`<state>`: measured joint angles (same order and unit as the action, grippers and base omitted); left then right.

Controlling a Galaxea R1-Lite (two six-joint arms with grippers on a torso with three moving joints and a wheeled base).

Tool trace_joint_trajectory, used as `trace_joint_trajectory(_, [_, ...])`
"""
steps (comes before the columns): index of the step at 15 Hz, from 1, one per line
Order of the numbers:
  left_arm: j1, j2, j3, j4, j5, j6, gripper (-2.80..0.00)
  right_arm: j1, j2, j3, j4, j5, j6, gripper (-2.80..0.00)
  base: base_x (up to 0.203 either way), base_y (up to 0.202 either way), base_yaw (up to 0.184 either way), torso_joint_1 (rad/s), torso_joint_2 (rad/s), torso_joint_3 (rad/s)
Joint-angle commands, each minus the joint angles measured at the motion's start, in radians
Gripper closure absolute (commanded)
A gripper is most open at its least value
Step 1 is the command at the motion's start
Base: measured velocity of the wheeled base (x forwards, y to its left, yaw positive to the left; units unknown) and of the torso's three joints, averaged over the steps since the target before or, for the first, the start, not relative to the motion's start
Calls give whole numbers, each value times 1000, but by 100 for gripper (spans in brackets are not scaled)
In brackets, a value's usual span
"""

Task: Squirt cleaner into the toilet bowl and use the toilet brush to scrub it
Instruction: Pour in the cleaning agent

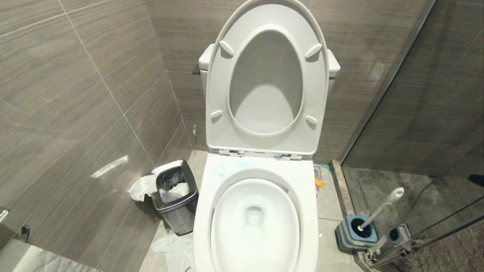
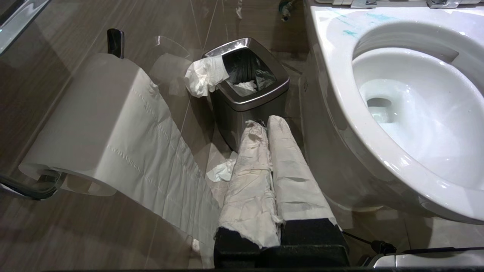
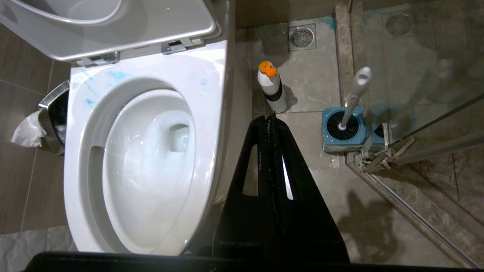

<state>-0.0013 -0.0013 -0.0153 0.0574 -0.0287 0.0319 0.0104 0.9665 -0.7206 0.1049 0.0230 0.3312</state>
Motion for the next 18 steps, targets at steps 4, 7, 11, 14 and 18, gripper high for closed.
trace_joint_trajectory(4, [1, 1, 0, 1, -2, 3, 0, 0, 18, 4, 4, 0, -10, 0, 0, 0, 0, 0, 0, 0])
trace_joint_trajectory(7, [0, 1, -2, 1, 0, 6, 0, 0, 14, 1, 2, -1, -38, 0, 0, 0, 0, 0, 0, 0])
trace_joint_trajectory(11, [1, 3, -3, 4, 0, 6, 0, 0, 43, 5, 4, -2, -38, 0, 0, 0, 0, 1, 2, -54])
trace_joint_trajectory(14, [0, 3, -3, 7, 0, 8, 0, 0, 86, 6, 17, -7, -32, 0, 0, 0, 0, 1, -2, -170])
trace_joint_trajectory(18, [-2, 3, -3, 7, 0, 6, 0, 8, 118, 6, 41, -38, -38, 0, 0, 0, 0, 5, 3, -195])
